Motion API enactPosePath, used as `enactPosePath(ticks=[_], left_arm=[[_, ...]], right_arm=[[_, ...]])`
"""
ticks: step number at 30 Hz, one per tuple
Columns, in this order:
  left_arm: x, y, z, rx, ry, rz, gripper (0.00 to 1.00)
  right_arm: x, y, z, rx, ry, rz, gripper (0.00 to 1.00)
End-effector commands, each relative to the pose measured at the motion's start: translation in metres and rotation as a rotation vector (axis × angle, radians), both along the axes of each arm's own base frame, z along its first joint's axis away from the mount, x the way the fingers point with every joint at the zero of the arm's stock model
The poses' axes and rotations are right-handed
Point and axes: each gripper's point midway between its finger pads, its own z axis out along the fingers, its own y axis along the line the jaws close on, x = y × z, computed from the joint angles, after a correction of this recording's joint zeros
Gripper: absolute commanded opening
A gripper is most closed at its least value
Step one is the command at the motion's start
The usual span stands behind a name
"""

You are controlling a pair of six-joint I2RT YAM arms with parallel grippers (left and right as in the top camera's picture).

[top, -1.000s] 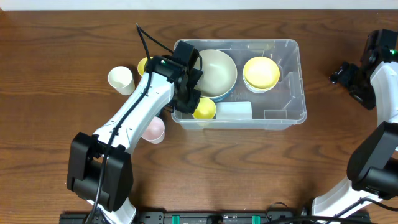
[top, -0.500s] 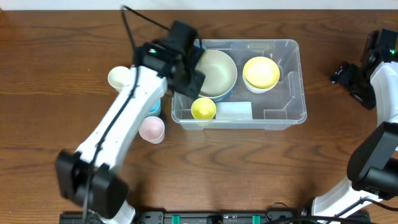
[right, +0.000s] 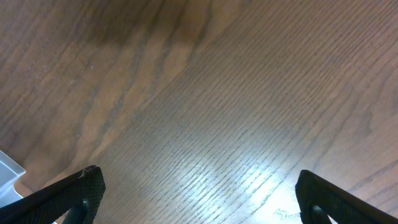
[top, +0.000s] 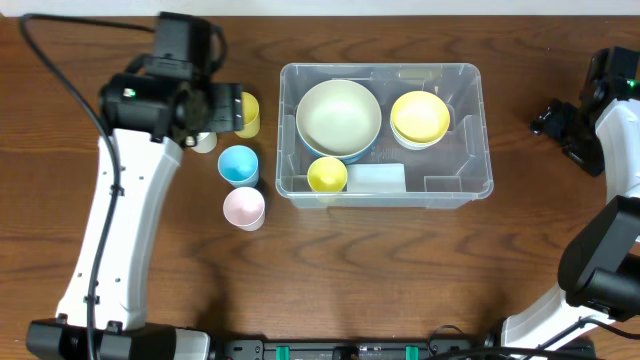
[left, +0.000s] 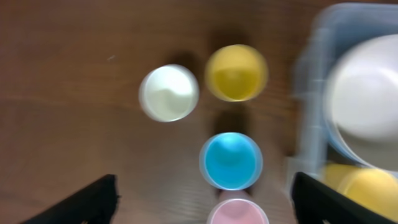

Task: Pack container
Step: 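Move the left gripper to the white cup and grasp it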

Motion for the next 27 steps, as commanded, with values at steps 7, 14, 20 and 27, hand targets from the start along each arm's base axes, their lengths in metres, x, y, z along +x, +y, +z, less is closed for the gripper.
enactPosePath(ticks=[7,14,20,27], left_arm=[[0.010,0.058,-0.049,0.008,0.116,0.228,0.98],[0.028,0.082,-0.107,-0.016,0.222,0.363,0.99],[0.027,0.098,-0.144,-0.046,0.307,0.450,0.99],[0.023,0.107,-0.176,-0.095,0.391,0.480,0.99]], right_arm=[[-0.001,0.000,-0.004,0.003,0.007,-0.019,0.99],[-0.001,0.000,-0.004,0.003,0.007,-0.018,0.99],[-0.001,0.000,-0.004,0.003,0.007,-0.018,0.99],[-0.001,0.000,-0.004,0.003,0.007,-0.019,0.99]])
